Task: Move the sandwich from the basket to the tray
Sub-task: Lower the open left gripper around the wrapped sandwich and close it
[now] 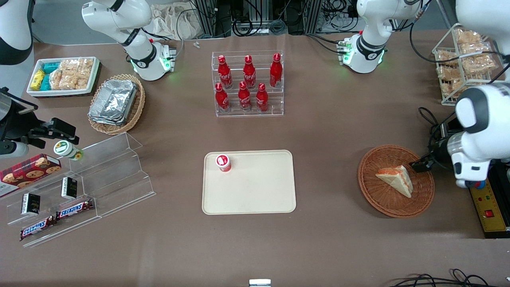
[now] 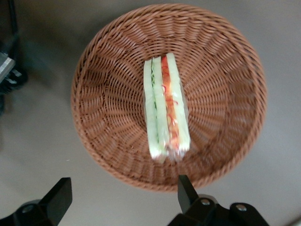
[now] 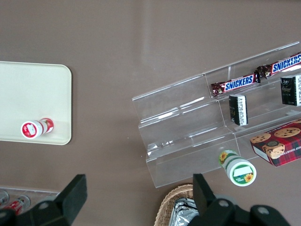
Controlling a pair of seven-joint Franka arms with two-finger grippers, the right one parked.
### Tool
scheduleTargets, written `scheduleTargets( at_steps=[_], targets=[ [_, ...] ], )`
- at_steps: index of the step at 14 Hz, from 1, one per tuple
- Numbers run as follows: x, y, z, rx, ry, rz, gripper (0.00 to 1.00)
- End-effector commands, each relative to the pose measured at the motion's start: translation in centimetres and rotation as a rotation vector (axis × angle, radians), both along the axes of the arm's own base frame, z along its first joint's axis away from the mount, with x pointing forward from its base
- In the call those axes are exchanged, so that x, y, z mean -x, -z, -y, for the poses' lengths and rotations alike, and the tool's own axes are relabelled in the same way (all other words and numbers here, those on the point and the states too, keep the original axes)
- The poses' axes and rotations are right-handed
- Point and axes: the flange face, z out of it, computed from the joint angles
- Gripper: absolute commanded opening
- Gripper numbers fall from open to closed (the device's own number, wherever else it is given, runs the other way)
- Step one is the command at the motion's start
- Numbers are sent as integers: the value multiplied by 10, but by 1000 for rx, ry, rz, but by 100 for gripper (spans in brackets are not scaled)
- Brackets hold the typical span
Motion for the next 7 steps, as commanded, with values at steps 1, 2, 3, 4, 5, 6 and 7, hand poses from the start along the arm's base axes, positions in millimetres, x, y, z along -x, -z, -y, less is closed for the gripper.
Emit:
scheduleTargets(
  at_steps=[1,2,3,4,5,6,7],
  targets=[
    [-7,34,3,-25,-107,13,100],
    [-8,46,3,-32,-132,22,100],
    [-6,60,4,-39,-154,27,100],
    [-5,72,7,-44,-166,44,100],
    [-1,85,11,-48,-167,47,100],
    [2,98,13,-53,-167,52,100],
    [5,106,12,-57,-178,61,100]
  ],
)
